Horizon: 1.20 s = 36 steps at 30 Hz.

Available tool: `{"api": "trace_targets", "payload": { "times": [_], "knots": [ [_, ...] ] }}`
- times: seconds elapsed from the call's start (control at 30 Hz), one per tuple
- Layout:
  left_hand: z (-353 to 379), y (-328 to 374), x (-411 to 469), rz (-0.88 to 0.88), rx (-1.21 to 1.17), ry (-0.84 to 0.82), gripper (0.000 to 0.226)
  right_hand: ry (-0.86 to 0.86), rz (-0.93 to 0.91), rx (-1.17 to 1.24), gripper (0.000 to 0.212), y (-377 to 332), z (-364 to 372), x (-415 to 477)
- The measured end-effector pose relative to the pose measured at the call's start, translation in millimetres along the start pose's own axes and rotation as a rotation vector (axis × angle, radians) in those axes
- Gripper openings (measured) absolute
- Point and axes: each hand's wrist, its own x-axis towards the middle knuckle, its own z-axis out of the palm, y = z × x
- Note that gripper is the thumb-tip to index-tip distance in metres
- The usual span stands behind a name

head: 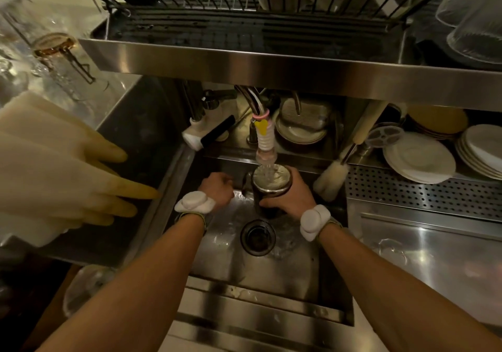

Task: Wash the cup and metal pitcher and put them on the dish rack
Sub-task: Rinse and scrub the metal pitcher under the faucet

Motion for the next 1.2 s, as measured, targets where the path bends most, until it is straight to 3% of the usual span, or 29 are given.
{"api": "trace_targets", "payload": {
  "times": [0.13,0.5,0.67,0.7,0.8,0.87,1.0,1.1,1.2],
  "knots": [
    [-0.9,-5.9,-2.9,0.025,0.078,0.019,0.033,-0.003,-0.040,0.025,0.101,-13.3,3.7,5.8],
    [-4.2,-30.4,-0.6,0.002,-0.017,0.014,0.055,-0.042,-0.076,0.025,0.097,-17.2,17.2,13.4],
    [-7.4,-40.2,2.9,-0.016,-0.036,0.011,0.050,-0.062,0.065,0.058,0.101,7.0,15.7,12.8],
    [-6.7,-41.2,1.9,-0.013,-0.033,0.013,0.048,-0.036,0.100,0.087,0.096,10.2,10.9,15.8],
    [-3.8,-45.4,1.3,-0.027,-0.027,0.020,0.054,-0.028,0.116,0.210,0.049,-1.7,12.8,19.4],
    [-3.5,-47.0,3.5,-0.043,-0.038,0.023,0.058,-0.031,0.103,0.267,0.036,-11.0,24.0,19.5],
    [-3.5,-50.3,10.9,-0.063,-0.058,0.034,0.054,0.007,0.185,0.308,0.032,2.2,18.8,12.0],
    [-0.2,-50.8,11.6,-0.061,-0.060,0.048,0.055,0.089,0.244,0.349,0.054,7.0,5.1,13.3],
    [1.2,-47.1,10.4,-0.064,-0.047,0.057,0.049,0.030,0.207,0.342,0.046,-3.4,15.5,15.2]
  ]
}}
